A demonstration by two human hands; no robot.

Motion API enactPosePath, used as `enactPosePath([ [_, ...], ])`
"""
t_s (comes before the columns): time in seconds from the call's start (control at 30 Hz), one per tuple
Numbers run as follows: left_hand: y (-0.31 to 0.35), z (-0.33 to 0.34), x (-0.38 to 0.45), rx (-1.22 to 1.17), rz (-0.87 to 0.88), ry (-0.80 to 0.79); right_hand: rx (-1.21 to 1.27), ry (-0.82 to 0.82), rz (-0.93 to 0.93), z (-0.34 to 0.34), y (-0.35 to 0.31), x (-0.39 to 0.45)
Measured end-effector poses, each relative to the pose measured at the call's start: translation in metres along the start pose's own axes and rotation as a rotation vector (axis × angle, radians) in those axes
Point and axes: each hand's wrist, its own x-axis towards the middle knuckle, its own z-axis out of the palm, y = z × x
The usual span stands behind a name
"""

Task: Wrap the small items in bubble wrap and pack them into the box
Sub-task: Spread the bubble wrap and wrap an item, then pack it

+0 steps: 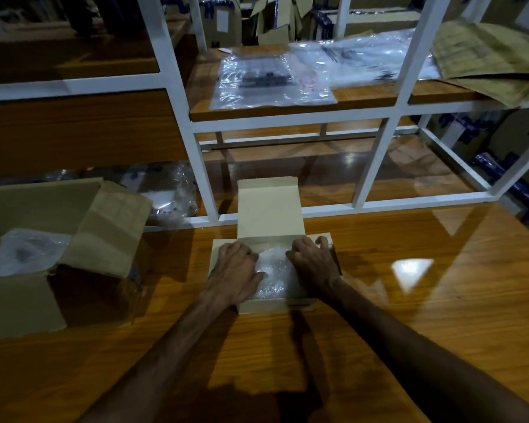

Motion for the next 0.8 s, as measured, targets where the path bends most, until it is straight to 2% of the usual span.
enactPosePath([
  [0.1, -0.006, -0.004, -0.003, 0.080, 0.014, -0.058, -0.063, -0.086, 0.017, -0.007, -0.001, 0.000],
  [0.2, -0.003, -0.008, -0.003, 0.129, 0.011, -0.046, -0.118, -0.117, 0.028, -0.009, -0.005, 0.000],
  [0.53, 0.010, -0.014, 0.003, 0.134, -0.056, -0.085, -0.127, -0.244, -0.015, -0.014, -0.013, -0.002],
  [0.6, 0.012, -0.012, 0.002, 0.127, -0.046, -0.084, -0.120, -0.222, -0.027, -0.014, -0.009, -0.003],
  [0.73, 0.008, -0.010, -0.004, -0.004, -0.046, -0.030, -0.055, -0.048, -0.038, -0.010, 0.003, -0.008],
  [0.8, 0.005, -0.010, -0.005, -0.046, -0.045, -0.017, -0.066, -0.016, -0.013, -0.012, 0.006, -0.008],
])
